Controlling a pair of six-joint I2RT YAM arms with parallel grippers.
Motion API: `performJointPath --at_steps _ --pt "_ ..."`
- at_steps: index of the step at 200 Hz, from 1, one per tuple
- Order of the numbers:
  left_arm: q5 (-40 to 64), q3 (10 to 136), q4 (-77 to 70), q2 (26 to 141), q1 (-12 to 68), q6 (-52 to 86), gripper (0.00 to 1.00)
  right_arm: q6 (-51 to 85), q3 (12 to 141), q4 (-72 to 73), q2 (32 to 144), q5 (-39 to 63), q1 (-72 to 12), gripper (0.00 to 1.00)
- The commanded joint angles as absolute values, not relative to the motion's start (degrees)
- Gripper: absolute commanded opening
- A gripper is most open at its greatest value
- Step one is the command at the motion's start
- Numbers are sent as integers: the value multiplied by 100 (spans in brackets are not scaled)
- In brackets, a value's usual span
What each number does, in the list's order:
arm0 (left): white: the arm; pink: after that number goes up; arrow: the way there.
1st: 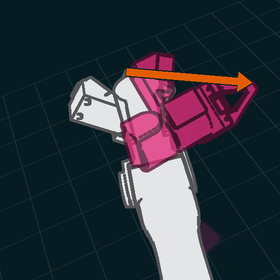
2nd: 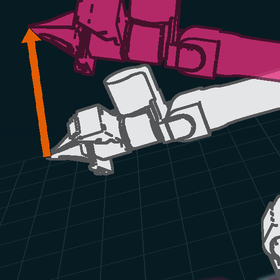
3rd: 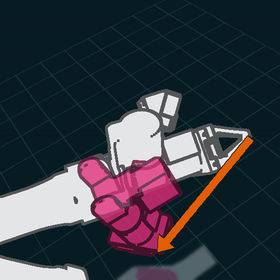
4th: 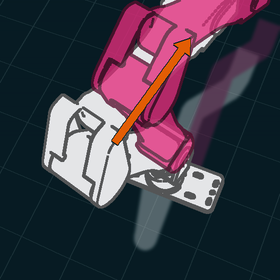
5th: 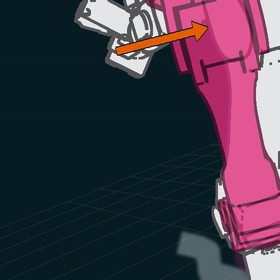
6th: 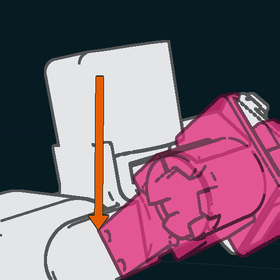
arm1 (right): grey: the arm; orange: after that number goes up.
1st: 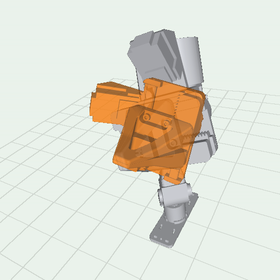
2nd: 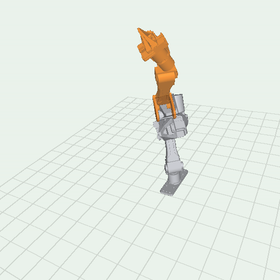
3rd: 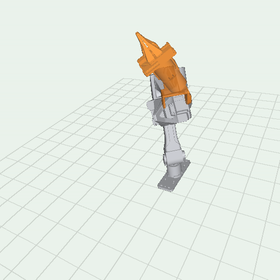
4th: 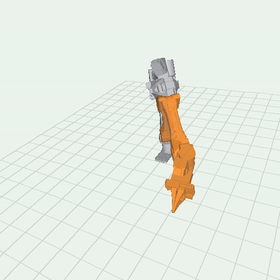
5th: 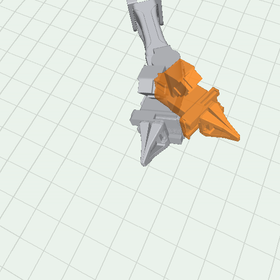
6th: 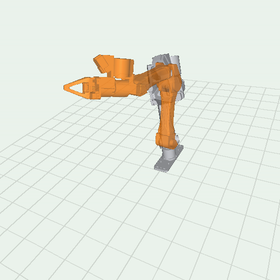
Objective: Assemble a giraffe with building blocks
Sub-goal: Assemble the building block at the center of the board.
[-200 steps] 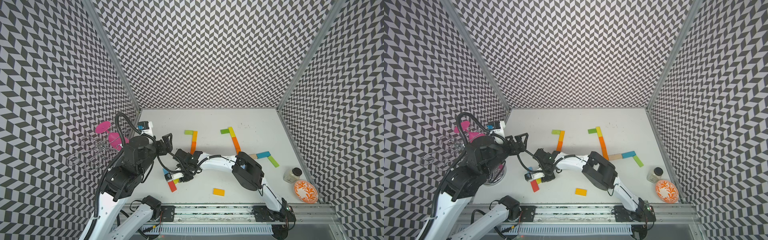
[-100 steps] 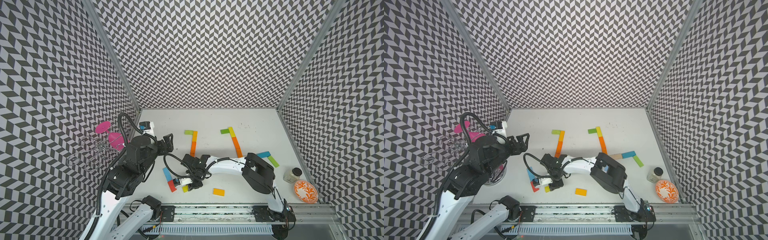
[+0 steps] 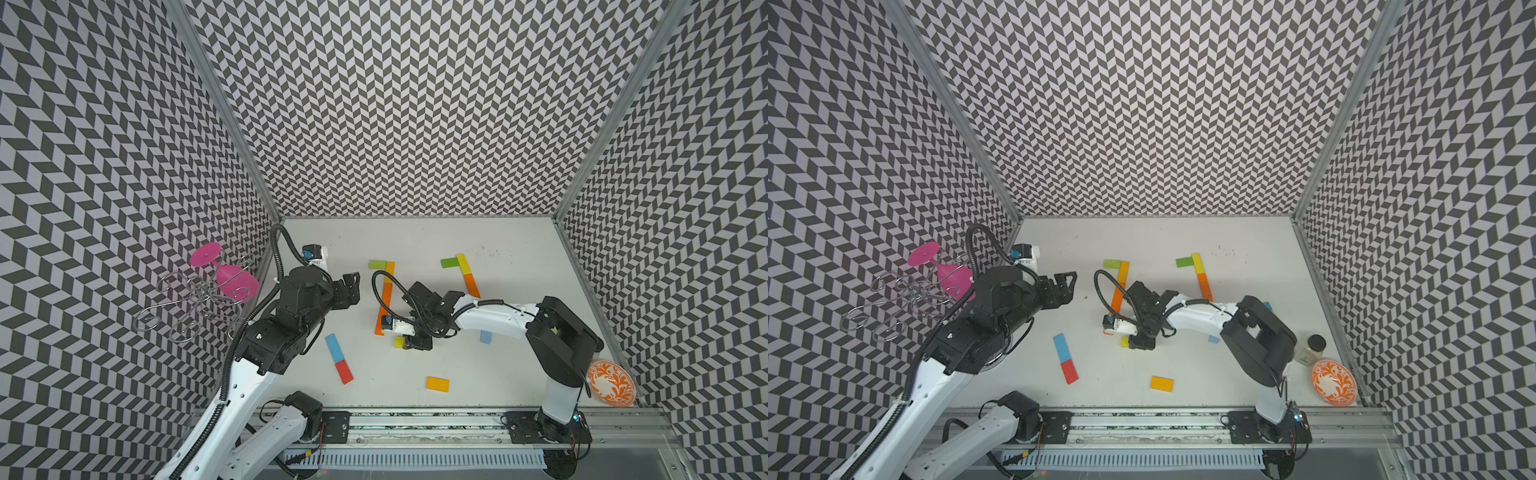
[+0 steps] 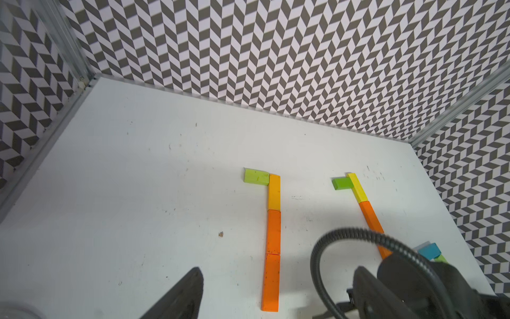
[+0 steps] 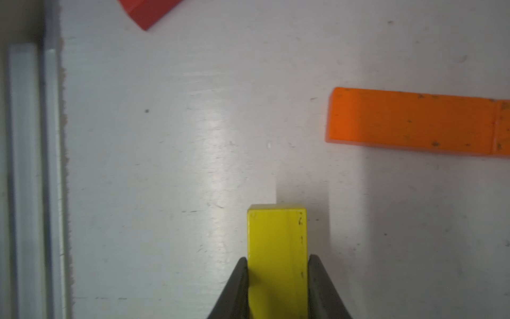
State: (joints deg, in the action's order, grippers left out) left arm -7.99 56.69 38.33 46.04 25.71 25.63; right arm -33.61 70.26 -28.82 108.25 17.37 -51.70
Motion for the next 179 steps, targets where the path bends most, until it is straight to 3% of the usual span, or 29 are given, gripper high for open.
performJointPath --at_steps 1,86,179 --pt "-531 5462 3690 4508 2515 2739 86 -2932 7306 -2443 11108 1503 -5214 18" --pt "725 4450 4099 3586 2470 3361 84 -2124 7726 -2548 11688 1122 -5214 18" --pt "749 4159 4218 3357 2465 3446 84 -2493 7887 -2967 11802 1090 -5435 23"
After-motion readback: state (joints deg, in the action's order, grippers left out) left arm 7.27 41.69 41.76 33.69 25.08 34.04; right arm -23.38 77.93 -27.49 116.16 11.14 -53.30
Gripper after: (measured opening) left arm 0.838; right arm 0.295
